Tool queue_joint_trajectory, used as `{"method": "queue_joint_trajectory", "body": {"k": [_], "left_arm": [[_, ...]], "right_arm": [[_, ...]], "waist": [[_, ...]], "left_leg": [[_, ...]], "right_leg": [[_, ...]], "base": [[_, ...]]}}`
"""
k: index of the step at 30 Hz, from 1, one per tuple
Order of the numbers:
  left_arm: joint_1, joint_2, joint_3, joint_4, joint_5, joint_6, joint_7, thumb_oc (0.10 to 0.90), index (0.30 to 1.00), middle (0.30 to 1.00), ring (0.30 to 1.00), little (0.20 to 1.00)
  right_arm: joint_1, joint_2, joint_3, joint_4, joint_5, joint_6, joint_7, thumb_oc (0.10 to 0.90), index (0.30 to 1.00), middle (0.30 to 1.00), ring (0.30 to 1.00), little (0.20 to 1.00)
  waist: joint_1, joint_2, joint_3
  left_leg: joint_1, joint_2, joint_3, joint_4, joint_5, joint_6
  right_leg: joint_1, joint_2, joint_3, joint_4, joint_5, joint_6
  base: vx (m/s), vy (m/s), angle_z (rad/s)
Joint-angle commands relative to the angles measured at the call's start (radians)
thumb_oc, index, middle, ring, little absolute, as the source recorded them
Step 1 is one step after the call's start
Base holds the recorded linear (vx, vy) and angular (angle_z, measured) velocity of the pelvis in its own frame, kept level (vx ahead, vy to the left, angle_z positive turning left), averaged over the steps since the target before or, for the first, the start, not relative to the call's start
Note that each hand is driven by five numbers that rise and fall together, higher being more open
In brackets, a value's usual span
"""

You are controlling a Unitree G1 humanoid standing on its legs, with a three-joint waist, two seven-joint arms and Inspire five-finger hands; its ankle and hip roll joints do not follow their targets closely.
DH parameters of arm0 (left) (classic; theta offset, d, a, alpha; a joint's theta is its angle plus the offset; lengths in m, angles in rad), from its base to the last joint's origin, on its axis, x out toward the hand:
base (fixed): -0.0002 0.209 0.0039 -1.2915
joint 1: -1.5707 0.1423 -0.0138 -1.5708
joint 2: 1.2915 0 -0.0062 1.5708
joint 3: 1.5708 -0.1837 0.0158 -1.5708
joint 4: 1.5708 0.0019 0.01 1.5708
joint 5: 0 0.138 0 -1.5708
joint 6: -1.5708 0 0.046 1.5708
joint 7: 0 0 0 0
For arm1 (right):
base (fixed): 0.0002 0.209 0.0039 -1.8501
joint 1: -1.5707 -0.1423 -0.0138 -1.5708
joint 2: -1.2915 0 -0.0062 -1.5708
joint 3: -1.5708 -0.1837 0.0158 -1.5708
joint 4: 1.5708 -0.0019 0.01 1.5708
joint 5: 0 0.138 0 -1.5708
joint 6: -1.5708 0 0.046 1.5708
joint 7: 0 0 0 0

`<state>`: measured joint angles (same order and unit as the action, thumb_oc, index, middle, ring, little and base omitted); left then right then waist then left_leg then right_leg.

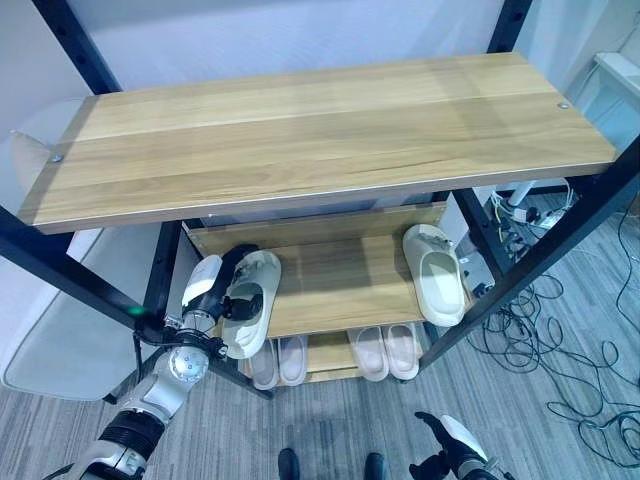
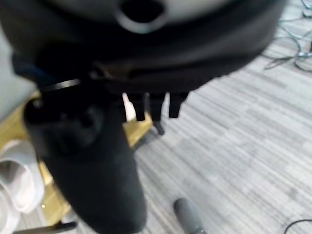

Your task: Arrange the slippers neatly on the shoe rack.

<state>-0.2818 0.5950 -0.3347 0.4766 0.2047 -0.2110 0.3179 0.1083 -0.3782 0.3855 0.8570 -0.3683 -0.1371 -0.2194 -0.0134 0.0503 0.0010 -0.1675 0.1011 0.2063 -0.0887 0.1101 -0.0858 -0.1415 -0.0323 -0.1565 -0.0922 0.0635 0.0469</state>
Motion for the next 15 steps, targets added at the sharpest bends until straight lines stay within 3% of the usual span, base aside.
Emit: {"method": "queue_joint_trajectory", "body": {"k": [1,7,15], "left_arm": [[-0.201,-0.017,-0.002,0.05,-0.028,-0.042,0.052,0.4,0.3,0.3,0.3,0.3],[-0.232,-0.053,-0.03,0.036,-0.075,-0.043,0.051,0.4,0.3,0.3,0.3,0.3],[-0.233,-0.116,-0.054,-0.034,-0.111,-0.052,0.051,0.4,0.3,0.3,0.3,0.3]], "right_arm": [[0.018,-0.019,0.004,-0.039,0.033,-0.038,-0.017,0.8,0.9,0.9,0.9,0.9],[0.023,-0.022,0.0,-0.046,0.04,-0.027,-0.021,0.8,0.9,0.9,0.9,0.9],[0.039,-0.025,-0.014,-0.061,0.035,-0.017,-0.029,0.8,0.9,0.9,0.9,0.9]], "waist": [[0.004,0.007,-0.059],[-0.001,0.016,-0.05],[-0.004,0.047,-0.029]], "left_leg": [[-0.083,-0.038,0.007,0.001,0.033,-0.03],[-0.078,-0.04,0.012,0.001,0.031,-0.028],[-0.048,-0.045,0.03,0.001,0.02,-0.024]], "right_leg": [[-0.081,-0.06,-0.058,0.012,0.002,0.111],[-0.084,-0.062,-0.048,0.013,0.004,0.113],[-0.069,-0.067,-0.032,0.009,0.004,0.118]], "base": [[0.0,0.0,0.0],[-0.01,-0.008,-0.07],[-0.01,-0.006,-0.04]]}}
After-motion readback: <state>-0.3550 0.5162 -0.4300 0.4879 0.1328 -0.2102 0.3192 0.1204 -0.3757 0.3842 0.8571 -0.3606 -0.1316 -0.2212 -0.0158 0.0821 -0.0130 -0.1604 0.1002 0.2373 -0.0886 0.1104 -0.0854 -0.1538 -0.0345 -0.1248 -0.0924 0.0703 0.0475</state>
